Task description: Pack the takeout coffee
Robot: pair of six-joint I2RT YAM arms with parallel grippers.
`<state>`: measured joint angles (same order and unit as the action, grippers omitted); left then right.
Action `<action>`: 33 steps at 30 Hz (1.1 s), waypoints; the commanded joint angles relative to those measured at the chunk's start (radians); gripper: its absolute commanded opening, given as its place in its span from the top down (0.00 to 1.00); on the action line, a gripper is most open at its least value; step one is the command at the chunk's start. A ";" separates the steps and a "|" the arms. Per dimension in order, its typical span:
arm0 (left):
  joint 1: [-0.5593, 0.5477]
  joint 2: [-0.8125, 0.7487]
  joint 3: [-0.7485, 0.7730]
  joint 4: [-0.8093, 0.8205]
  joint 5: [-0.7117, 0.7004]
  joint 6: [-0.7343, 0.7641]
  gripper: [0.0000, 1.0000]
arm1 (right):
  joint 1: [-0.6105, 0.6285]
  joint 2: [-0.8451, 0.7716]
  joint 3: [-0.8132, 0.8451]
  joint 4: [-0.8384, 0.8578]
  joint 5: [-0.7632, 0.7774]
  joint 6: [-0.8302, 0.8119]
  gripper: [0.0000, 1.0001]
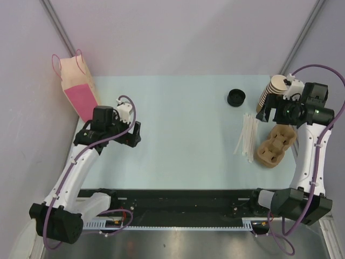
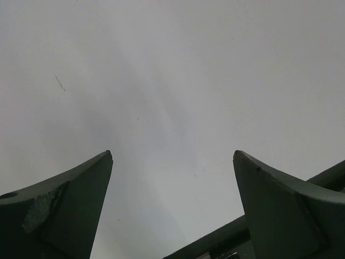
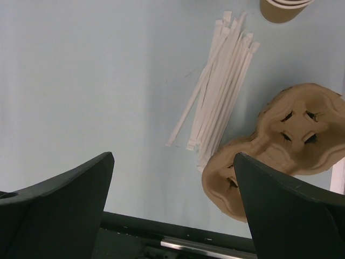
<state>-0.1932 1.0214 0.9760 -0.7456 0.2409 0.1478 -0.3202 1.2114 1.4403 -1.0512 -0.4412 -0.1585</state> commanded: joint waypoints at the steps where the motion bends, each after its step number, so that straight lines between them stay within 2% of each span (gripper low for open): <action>1: -0.032 0.016 0.069 0.049 -0.029 -0.008 0.01 | -0.019 0.075 0.145 0.017 0.041 0.022 0.00; 3: -0.034 0.013 0.095 0.078 -0.020 -0.017 0.00 | -0.052 0.135 0.202 0.019 0.036 0.054 0.00; 11: -0.057 0.042 0.184 0.132 -0.057 -0.065 0.00 | -0.210 0.356 0.602 0.033 -0.004 0.154 0.00; 16: -0.063 0.037 0.202 0.163 -0.045 -0.106 0.00 | -0.241 0.447 0.690 0.089 0.010 0.200 0.01; 22: -0.064 0.023 0.216 0.158 -0.046 -0.105 0.01 | -0.220 0.528 0.720 0.148 0.044 0.203 0.16; 25: -0.064 0.009 0.208 0.166 -0.038 -0.103 0.01 | -0.204 0.566 0.713 0.174 0.065 0.198 0.27; 26: -0.064 0.006 0.204 0.167 -0.032 -0.106 0.00 | -0.201 0.580 0.715 0.184 0.073 0.200 0.33; 29: -0.064 0.002 0.207 0.176 -0.028 -0.113 0.00 | -0.194 0.635 0.741 0.189 0.094 0.212 0.43; 33: -0.065 0.002 0.210 0.190 -0.022 -0.119 0.01 | -0.172 0.695 0.763 0.197 0.125 0.209 0.46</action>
<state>-0.2489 1.0451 1.1469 -0.6048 0.2047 0.0509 -0.5117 1.8736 2.1410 -0.8993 -0.3618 0.0418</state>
